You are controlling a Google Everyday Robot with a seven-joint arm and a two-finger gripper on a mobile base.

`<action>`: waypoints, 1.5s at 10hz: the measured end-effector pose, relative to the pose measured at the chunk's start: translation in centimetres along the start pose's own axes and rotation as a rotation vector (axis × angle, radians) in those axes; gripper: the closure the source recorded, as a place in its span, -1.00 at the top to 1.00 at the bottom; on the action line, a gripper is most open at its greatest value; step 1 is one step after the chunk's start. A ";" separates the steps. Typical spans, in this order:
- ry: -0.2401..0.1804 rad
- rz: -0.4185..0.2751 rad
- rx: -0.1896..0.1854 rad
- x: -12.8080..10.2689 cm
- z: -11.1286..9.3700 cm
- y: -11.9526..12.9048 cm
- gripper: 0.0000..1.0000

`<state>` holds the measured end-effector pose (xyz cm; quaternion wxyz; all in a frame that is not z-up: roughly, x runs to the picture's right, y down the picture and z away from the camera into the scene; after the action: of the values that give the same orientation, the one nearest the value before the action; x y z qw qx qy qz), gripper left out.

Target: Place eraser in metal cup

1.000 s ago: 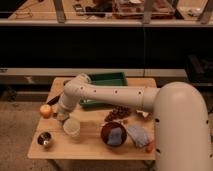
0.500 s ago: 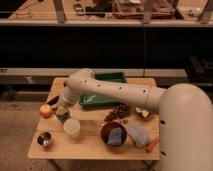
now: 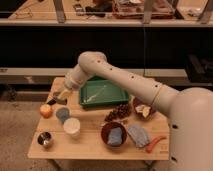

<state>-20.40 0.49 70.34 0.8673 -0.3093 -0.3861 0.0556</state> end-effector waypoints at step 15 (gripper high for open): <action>-0.093 -0.378 -0.372 -5.6 0.3 15.8 -1.00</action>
<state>-22.23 11.46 57.74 0.7720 -0.3827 -0.4799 -0.1649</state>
